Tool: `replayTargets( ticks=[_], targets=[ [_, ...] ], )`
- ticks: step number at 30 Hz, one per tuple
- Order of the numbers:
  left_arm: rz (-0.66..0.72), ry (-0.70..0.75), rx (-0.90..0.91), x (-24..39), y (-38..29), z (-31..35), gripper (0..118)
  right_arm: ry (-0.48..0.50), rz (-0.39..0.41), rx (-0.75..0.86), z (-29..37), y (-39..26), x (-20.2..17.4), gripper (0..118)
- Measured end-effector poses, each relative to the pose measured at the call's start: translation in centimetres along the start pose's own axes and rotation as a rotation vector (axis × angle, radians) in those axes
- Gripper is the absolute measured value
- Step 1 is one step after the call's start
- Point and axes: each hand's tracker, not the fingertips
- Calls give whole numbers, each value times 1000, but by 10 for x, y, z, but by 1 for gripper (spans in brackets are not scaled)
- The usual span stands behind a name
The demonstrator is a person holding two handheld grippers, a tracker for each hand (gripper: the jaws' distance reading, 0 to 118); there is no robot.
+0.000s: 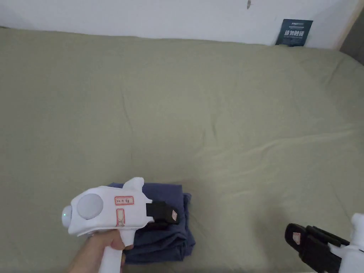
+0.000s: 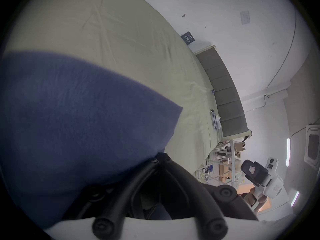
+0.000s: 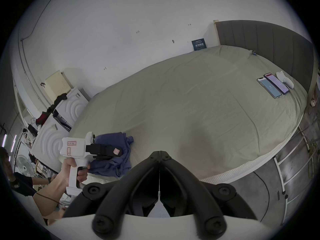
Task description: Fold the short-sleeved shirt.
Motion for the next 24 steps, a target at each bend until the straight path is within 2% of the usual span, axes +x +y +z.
replayTargets(
  ticks=[2,6,9,10,12,14,15,19,20,21,22,23,24],
  targets=[
    [-71,47,17,12,3,24,0,52,35,-31,-12,8,-12,2],
    [-114,18,116,30,-6,104,0,235,96,-140,-63,19,-57,2],
    [-139,154,198,27,-14,157,0,386,106,-258,-118,19,-98,2],
    [-137,202,222,12,-11,167,0,445,88,-295,-136,19,-107,2],
    [-145,318,274,-6,-13,185,0,577,-9,-368,-170,14,-127,2],
    [-167,475,246,-29,-8,190,0,668,-99,-424,-203,10,-130,2],
    [-165,503,237,-43,-7,190,0,701,-136,-470,-215,2,-131,2],
    [-29,313,176,-69,-9,181,0,617,-182,-550,-253,-23,-104,2],
    [-11,258,171,-74,-9,180,0,632,-252,-540,-255,-28,-90,2],
    [0,193,147,-77,-9,178,0,712,-356,-530,-256,-31,-75,2],
    [14,141,144,-78,-11,181,0,743,-421,-537,-256,-33,-67,2],
    [39,71,132,-81,-11,178,0,738,-445,-540,-257,-35,-59,2],
    [70,30,117,-83,-9,174,0,729,-419,-534,-257,-35,-57,2]
  ],
)
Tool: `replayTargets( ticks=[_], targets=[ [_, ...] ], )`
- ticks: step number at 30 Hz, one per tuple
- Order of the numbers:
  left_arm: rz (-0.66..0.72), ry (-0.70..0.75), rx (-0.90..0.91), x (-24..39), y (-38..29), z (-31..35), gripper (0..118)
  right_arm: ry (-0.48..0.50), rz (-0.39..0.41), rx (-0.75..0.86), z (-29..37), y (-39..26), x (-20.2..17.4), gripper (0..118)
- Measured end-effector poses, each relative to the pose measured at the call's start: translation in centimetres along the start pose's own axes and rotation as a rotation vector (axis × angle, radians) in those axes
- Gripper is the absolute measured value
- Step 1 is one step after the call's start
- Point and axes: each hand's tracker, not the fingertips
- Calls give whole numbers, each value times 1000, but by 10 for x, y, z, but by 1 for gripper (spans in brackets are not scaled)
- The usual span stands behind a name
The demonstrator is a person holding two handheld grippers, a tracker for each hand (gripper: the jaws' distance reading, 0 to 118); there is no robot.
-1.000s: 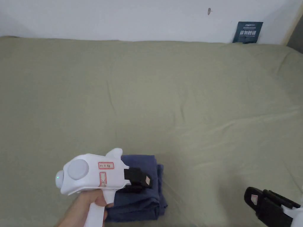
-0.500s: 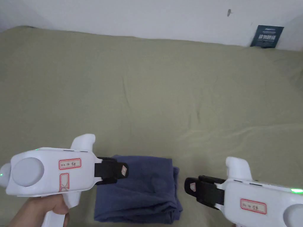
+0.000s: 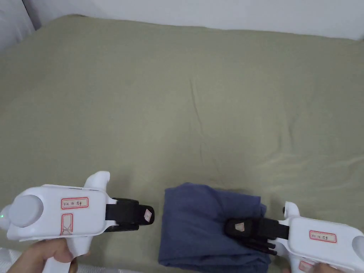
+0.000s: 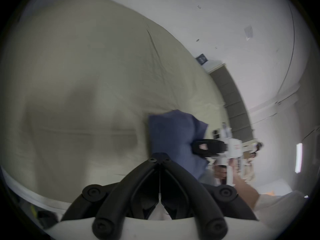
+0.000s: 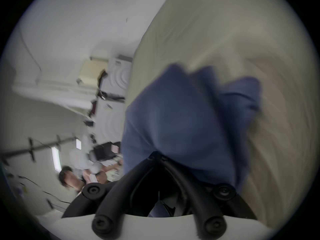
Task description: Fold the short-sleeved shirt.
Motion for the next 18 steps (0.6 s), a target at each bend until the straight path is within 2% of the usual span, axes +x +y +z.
replayTargets(
  ticks=[4,5,6,7,8,12,14,18],
  targets=[
    [3,-71,-34,1,6,-15,0,14,2,-1,-3,2,0,2],
    [3,-50,-30,1,7,-18,20,11,4,0,-4,2,-1,2],
    [1,-44,-30,-1,8,-24,59,13,7,-1,-3,2,-1,2],
    [-7,-47,-35,-2,9,-29,108,13,8,-2,-3,2,-1,2],
    [25,-37,-65,-4,6,-35,117,13,7,-1,-3,2,-1,2],
    [95,-147,-164,-6,6,-57,117,16,6,-1,-4,2,-2,2],
    [89,-227,-136,-10,9,-75,116,23,-1,1,-4,2,-1,2],
    [110,-287,-133,-18,12,-91,116,48,-22,2,-5,4,5,2]
  ],
)
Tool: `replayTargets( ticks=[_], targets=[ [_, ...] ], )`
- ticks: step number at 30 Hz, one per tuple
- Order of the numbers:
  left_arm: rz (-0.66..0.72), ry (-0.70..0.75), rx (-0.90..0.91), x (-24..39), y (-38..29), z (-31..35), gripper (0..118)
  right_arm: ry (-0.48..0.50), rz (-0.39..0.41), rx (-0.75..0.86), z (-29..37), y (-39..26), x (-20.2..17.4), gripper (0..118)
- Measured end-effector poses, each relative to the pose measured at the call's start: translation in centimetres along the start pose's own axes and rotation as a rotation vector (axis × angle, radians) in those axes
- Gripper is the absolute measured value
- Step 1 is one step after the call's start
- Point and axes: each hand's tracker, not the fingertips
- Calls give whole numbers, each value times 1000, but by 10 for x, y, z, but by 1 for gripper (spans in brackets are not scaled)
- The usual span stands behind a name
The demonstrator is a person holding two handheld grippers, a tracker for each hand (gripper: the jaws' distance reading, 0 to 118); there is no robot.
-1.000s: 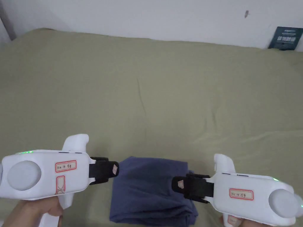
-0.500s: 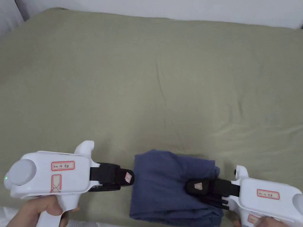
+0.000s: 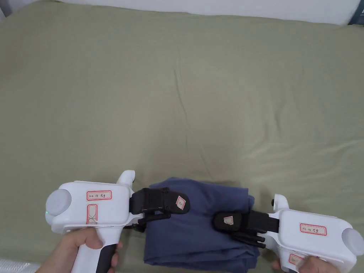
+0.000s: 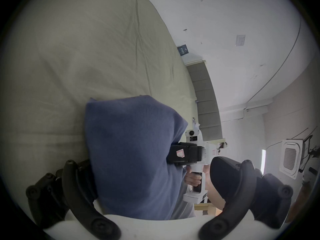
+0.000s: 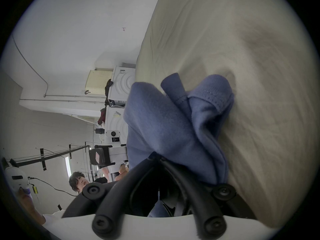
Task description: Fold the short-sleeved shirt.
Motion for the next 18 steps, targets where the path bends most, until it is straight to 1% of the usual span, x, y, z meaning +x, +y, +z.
replayTargets(
  ticks=[1,2,3,4,5,6,8,9,11,14,16,18],
  targets=[
    [3,-22,-5,-1,0,1,113,5,-4,0,2,0,3,2],
    [-2,-28,0,-1,-1,4,96,12,-11,3,2,1,4,2],
    [0,-14,14,-2,-1,8,66,13,-13,3,2,1,3,2],
    [-15,29,27,4,-4,13,33,14,-11,2,1,2,3,2],
    [-40,125,54,4,-6,14,32,17,-10,1,3,2,5,2],
    [-54,153,38,-3,-8,15,31,22,-15,1,2,3,5,2],
    [24,32,24,-17,-7,21,31,10,-2,-3,-1,5,2,2],
    [1,59,37,-16,-7,23,32,8,-3,-1,0,1,-3,2],
    [-5,65,33,-15,-2,26,31,-15,3,7,0,2,-10,2],
    [-11,58,28,-15,11,44,31,-38,50,30,6,-1,-27,2],
    [-50,116,34,0,18,62,32,-38,66,50,14,2,-37,2],
    [-62,182,80,1,34,104,32,-29,81,78,27,6,-44,2]
  ],
)
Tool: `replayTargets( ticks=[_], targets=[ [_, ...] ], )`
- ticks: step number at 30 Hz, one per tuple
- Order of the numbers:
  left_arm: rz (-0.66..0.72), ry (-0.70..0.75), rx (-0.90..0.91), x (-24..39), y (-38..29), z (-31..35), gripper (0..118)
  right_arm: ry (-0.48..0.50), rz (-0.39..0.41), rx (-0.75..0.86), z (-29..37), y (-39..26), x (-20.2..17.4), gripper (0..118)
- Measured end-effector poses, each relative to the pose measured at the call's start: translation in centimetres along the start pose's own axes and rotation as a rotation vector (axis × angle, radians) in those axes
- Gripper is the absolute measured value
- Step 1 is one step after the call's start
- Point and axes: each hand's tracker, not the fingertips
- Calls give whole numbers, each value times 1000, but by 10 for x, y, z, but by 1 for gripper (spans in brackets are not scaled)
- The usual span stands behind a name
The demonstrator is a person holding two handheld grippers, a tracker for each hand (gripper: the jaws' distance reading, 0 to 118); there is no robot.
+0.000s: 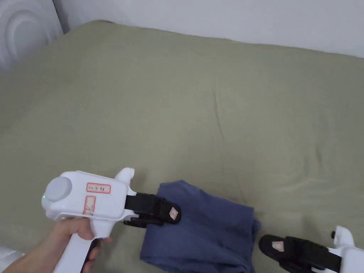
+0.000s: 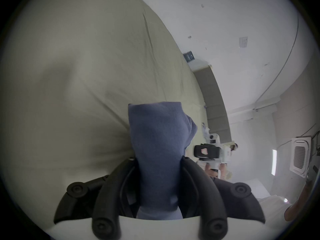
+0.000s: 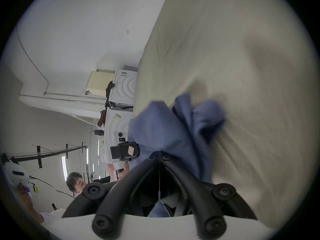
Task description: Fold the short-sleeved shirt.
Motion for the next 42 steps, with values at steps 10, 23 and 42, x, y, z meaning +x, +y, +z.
replayTargets(
  ticks=[10,23,42],
  targets=[
    [67,253,60,-104,94,203,32,-106,80,135,44,25,-17,2],
    [-64,485,102,-95,101,233,115,-145,123,150,52,34,-31,2],
    [-538,553,587,231,-16,38,0,-758,807,536,112,11,-185,2]
  ],
)
